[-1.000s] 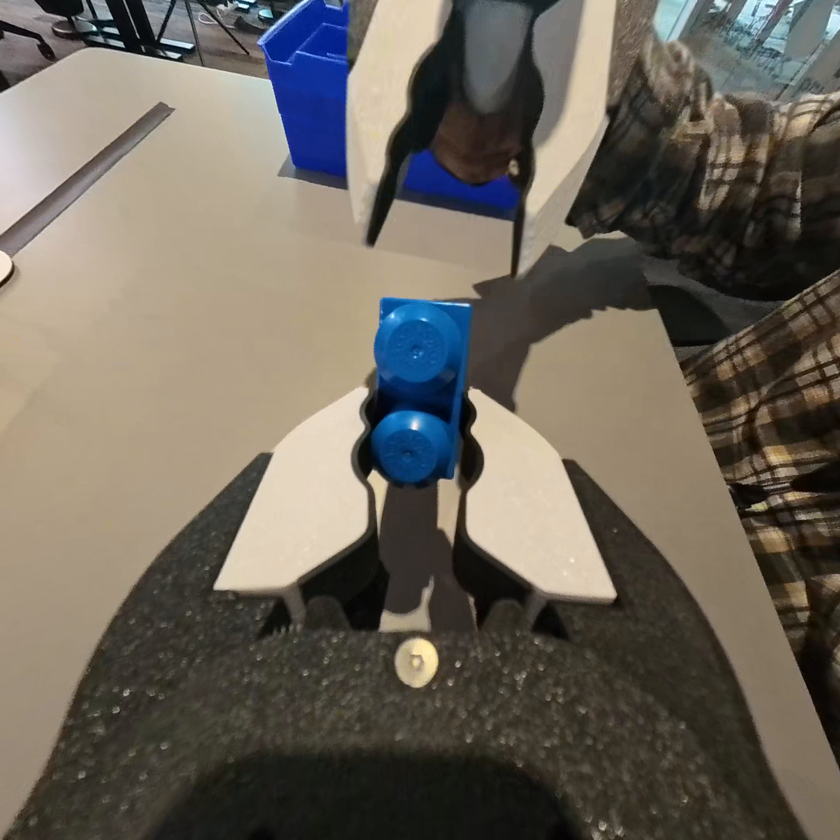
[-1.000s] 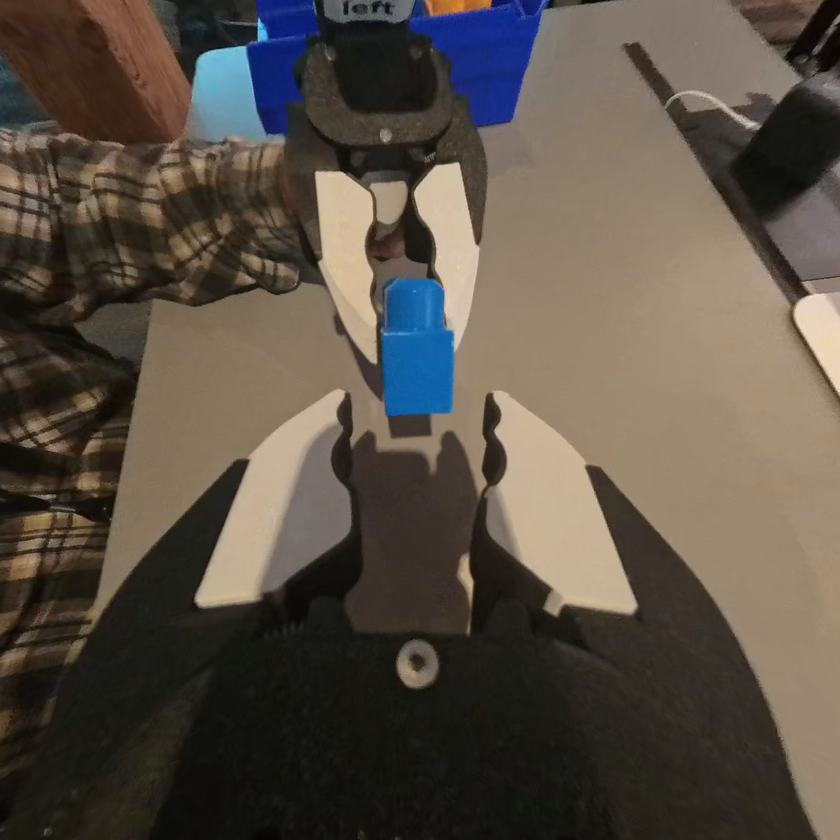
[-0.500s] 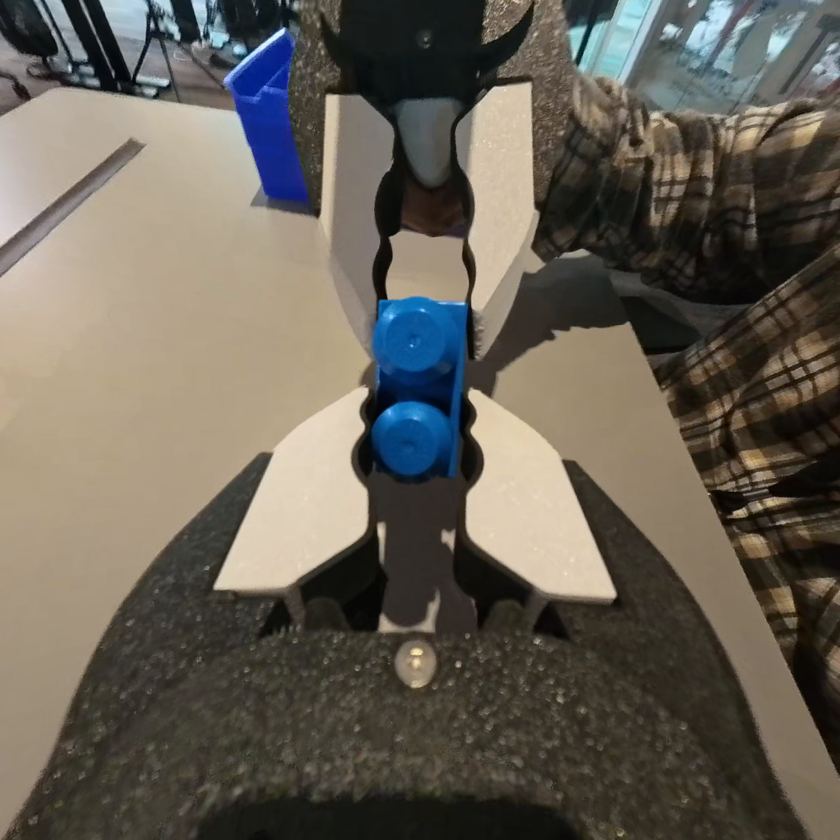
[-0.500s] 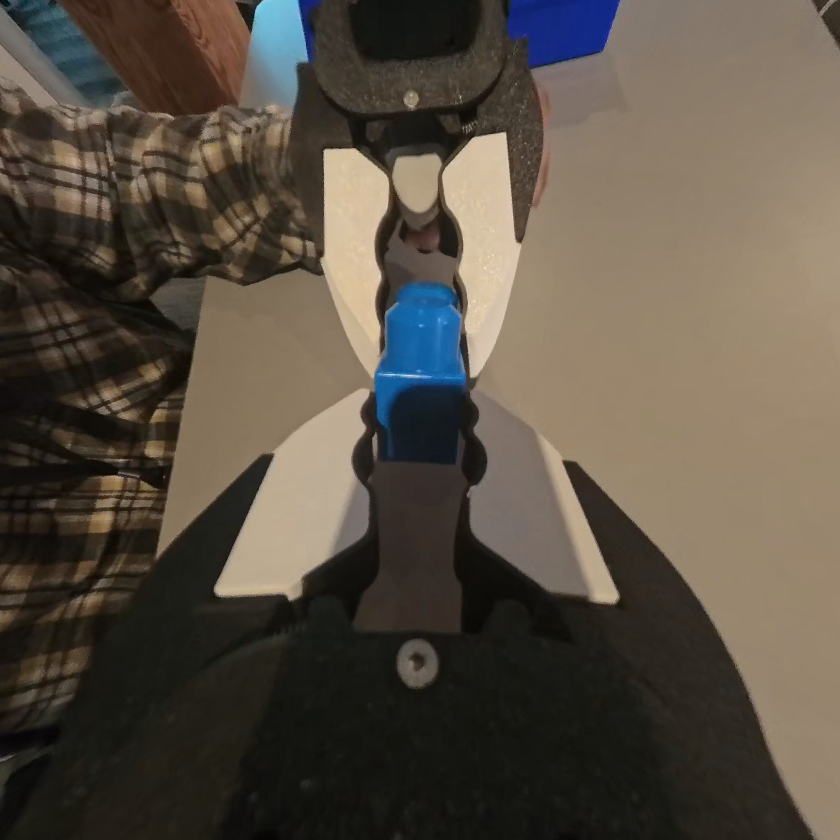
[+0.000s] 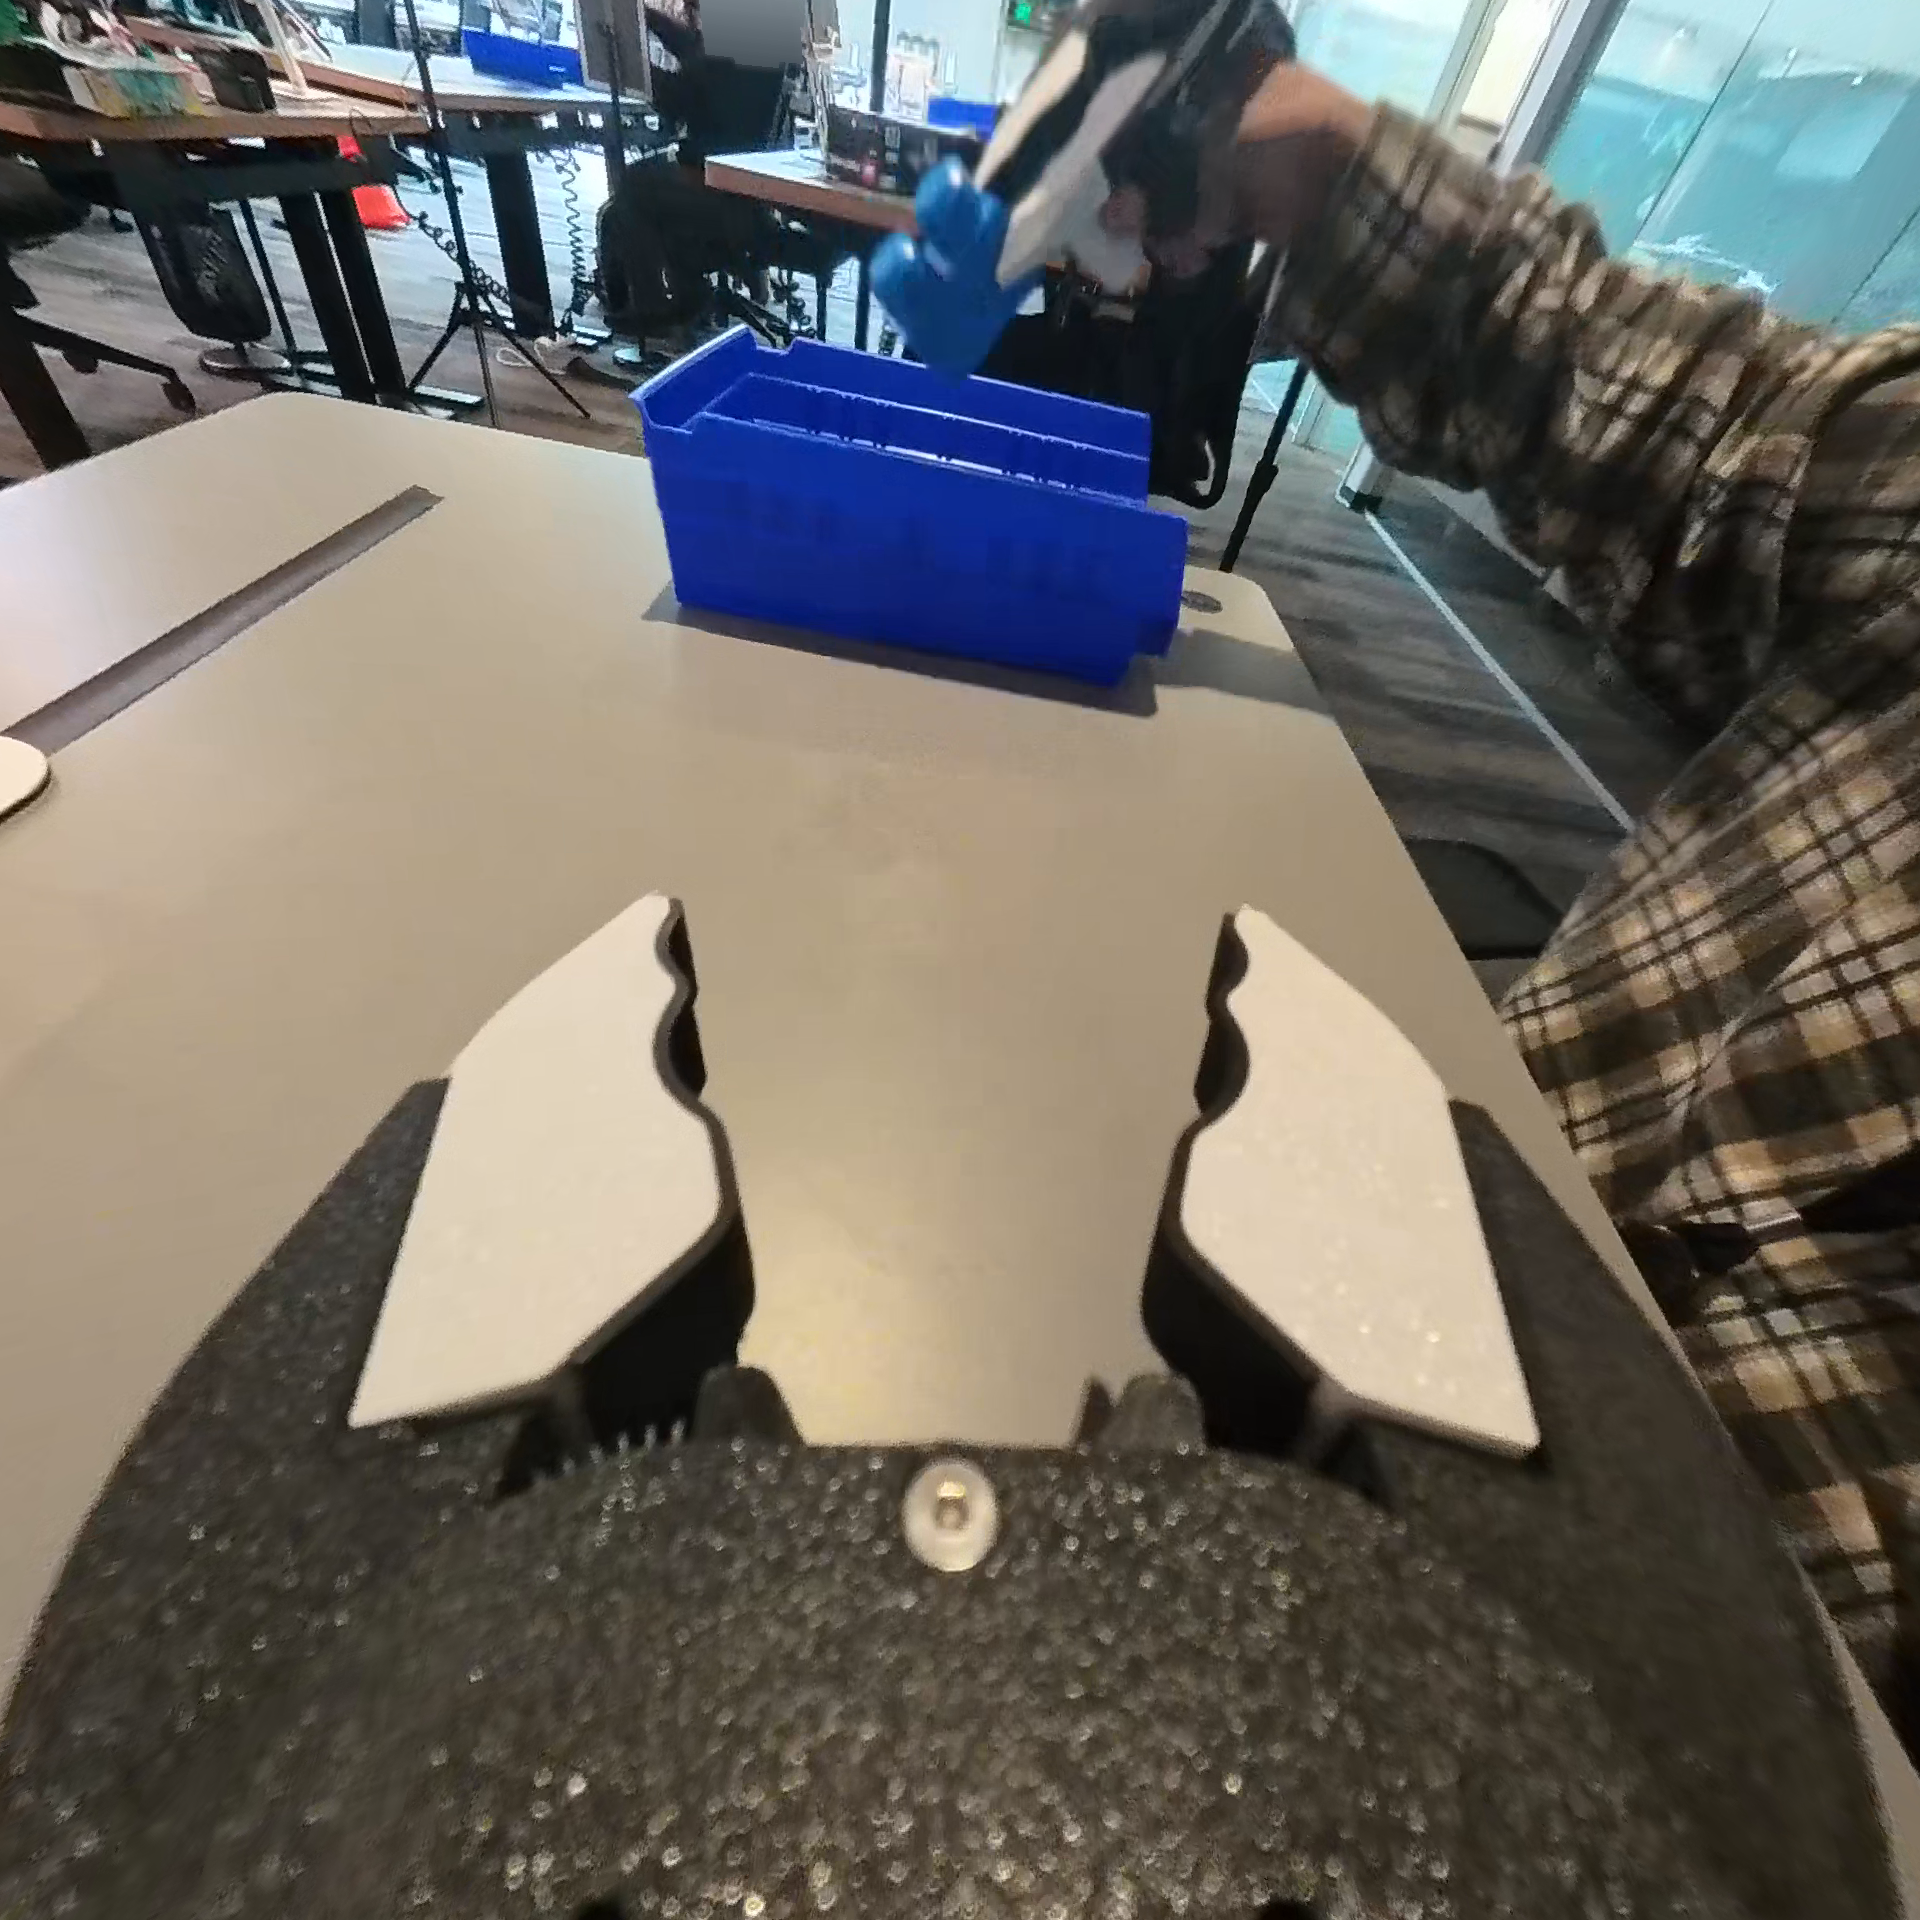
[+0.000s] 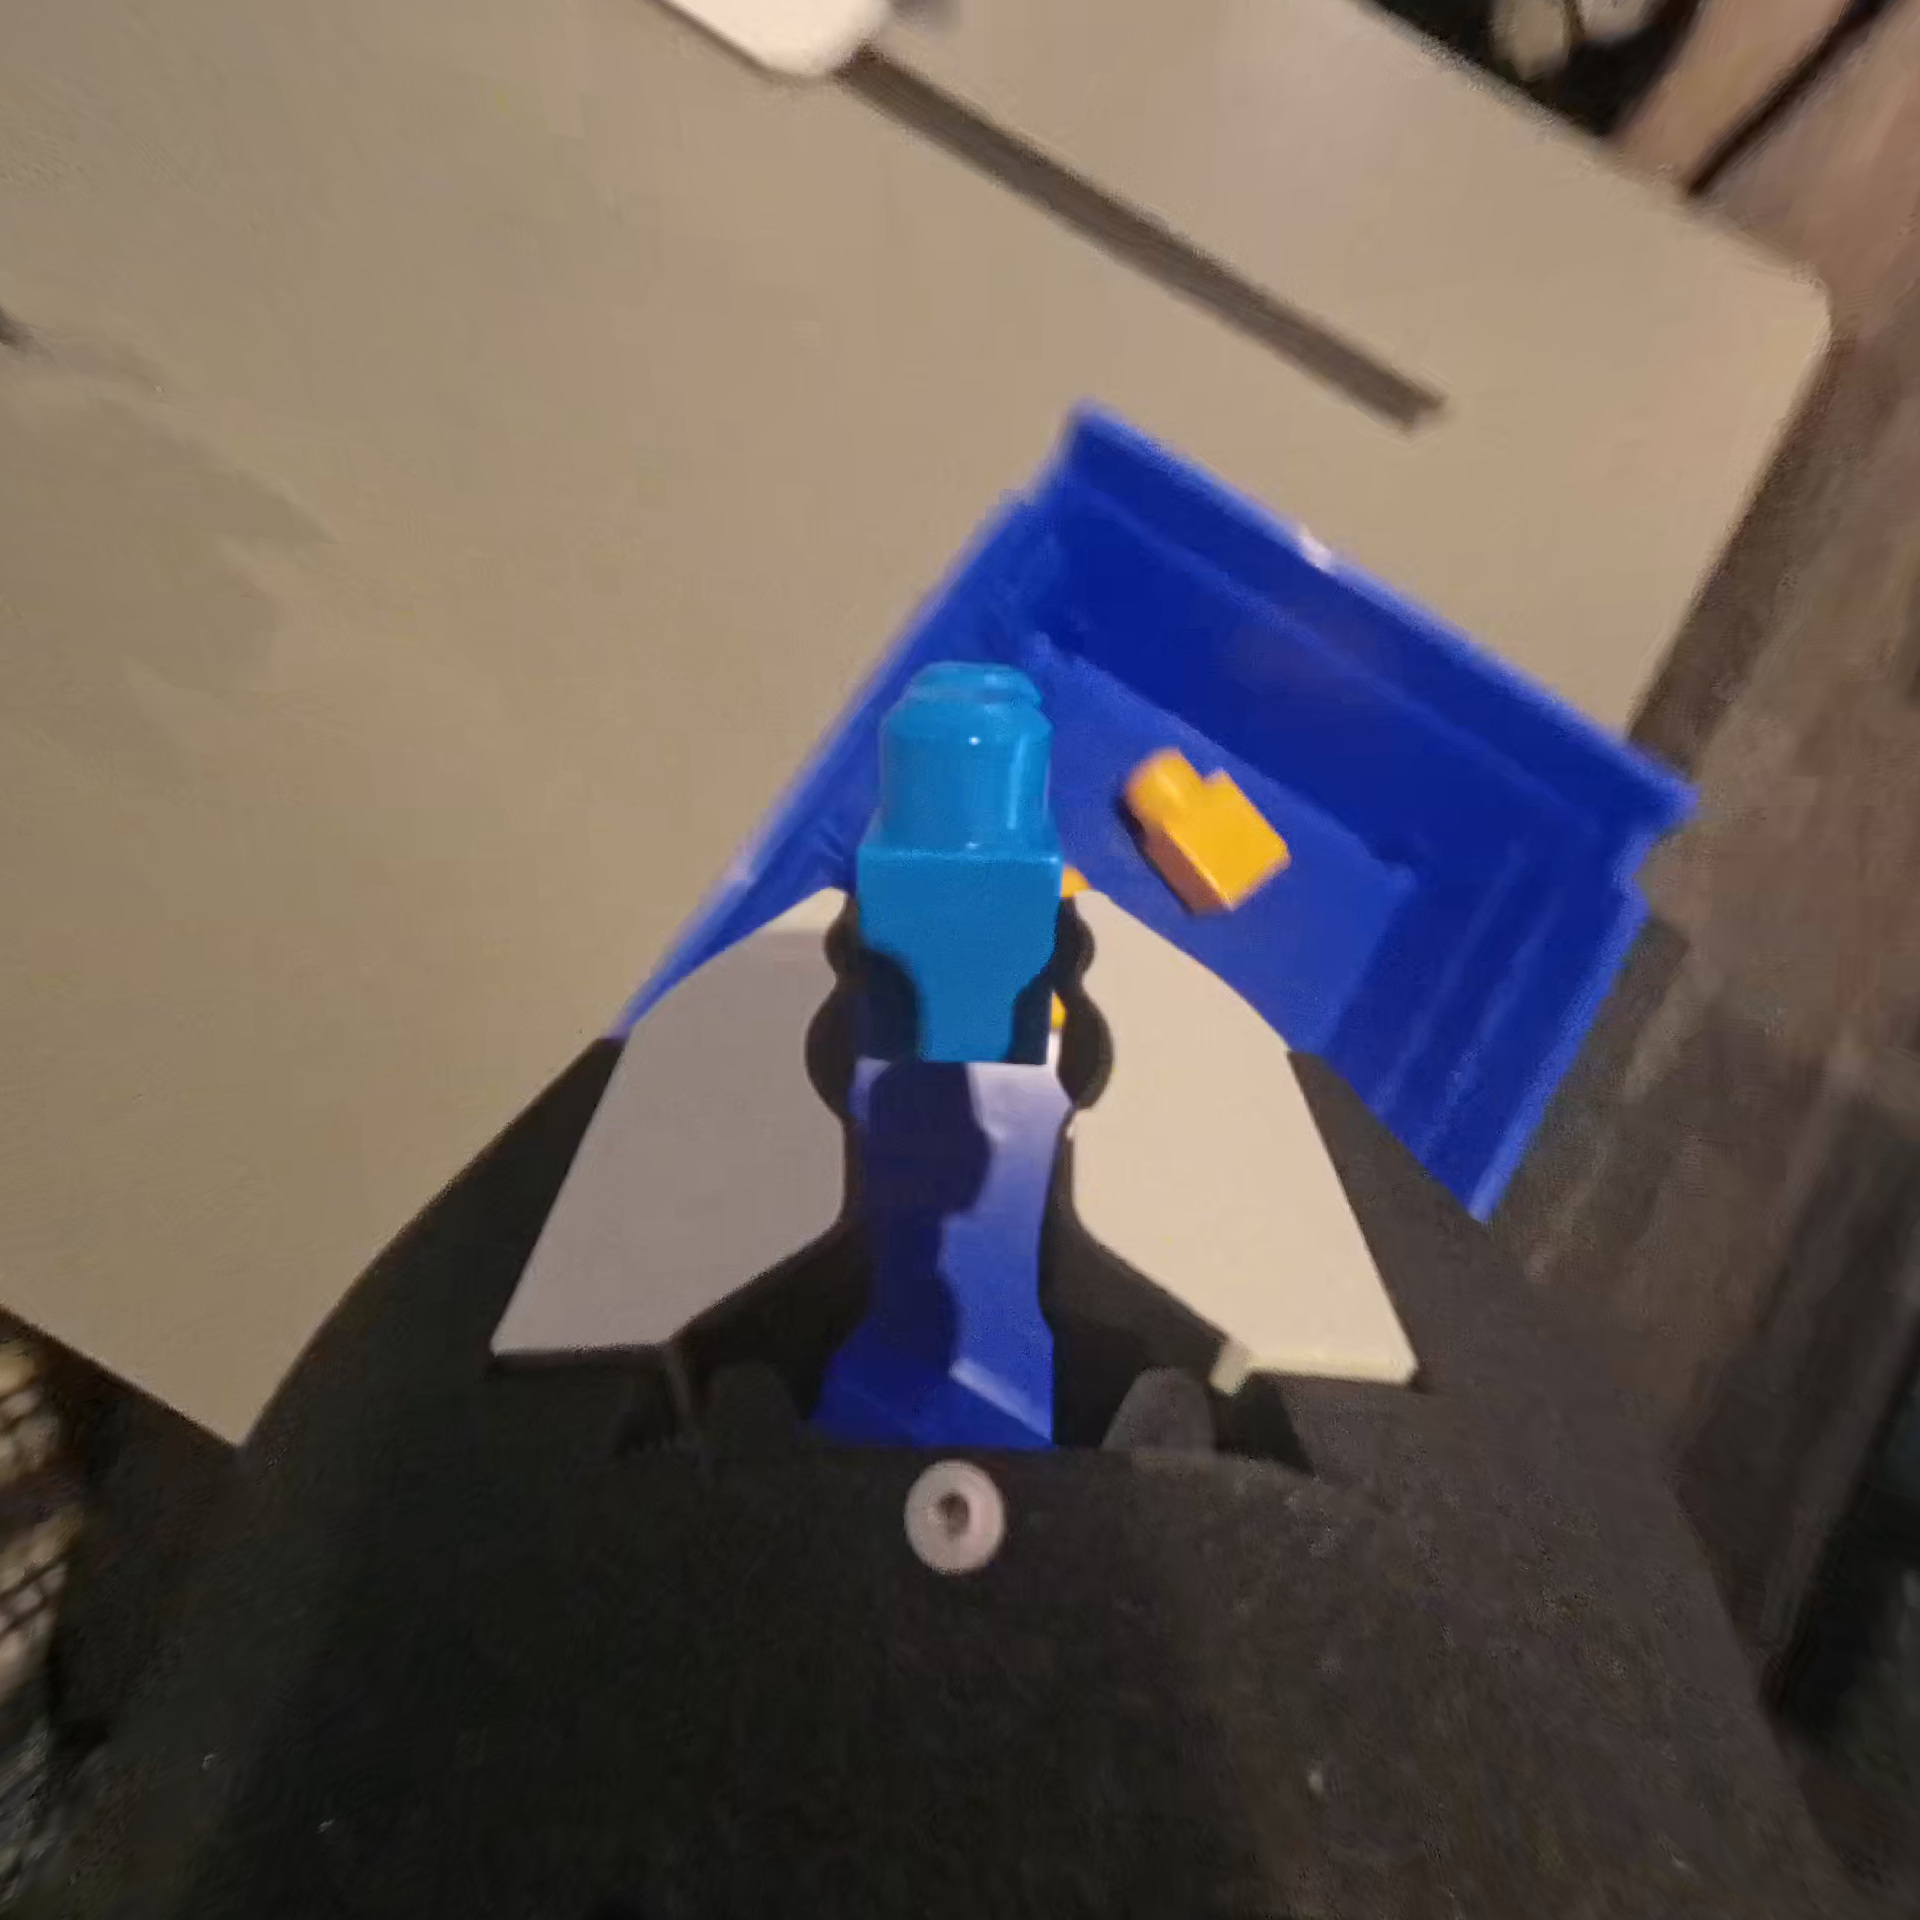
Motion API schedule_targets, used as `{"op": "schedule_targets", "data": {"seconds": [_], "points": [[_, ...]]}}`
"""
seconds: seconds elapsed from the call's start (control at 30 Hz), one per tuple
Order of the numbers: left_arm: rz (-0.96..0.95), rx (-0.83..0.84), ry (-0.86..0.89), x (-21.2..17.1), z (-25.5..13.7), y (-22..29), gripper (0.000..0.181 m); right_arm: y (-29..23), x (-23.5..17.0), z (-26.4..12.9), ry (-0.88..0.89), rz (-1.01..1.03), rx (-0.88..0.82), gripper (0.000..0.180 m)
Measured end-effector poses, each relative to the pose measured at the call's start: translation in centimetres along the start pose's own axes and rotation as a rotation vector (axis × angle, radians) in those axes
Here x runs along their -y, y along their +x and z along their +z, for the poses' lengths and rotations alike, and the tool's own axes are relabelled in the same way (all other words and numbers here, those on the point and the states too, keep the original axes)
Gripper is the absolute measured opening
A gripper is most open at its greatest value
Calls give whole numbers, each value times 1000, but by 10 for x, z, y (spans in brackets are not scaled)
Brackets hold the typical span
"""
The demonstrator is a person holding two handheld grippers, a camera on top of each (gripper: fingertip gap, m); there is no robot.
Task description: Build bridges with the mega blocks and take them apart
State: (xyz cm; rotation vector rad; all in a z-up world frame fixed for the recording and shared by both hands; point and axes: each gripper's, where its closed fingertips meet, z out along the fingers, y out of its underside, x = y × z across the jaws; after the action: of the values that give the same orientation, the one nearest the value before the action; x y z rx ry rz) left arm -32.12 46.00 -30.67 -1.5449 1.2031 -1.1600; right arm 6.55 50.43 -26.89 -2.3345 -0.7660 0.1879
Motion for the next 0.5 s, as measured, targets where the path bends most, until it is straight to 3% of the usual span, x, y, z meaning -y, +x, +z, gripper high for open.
{"op": "schedule_targets", "data": {"seconds": [0.1,0.27,0.37,0.5], "points": [[-2,-9,29,3,-1,0,94,32,-47,13,-79,92,-89,36],[-2,0,109,11,-8,-4,92,52,-84,40,-166,187,-167,36],[-2,13,163,17,-16,-8,88,53,-91,48,-168,196,-188,36],[13,35,219,23,-25,-12,84,53,-77,37,-58,202,-211,52]]}}
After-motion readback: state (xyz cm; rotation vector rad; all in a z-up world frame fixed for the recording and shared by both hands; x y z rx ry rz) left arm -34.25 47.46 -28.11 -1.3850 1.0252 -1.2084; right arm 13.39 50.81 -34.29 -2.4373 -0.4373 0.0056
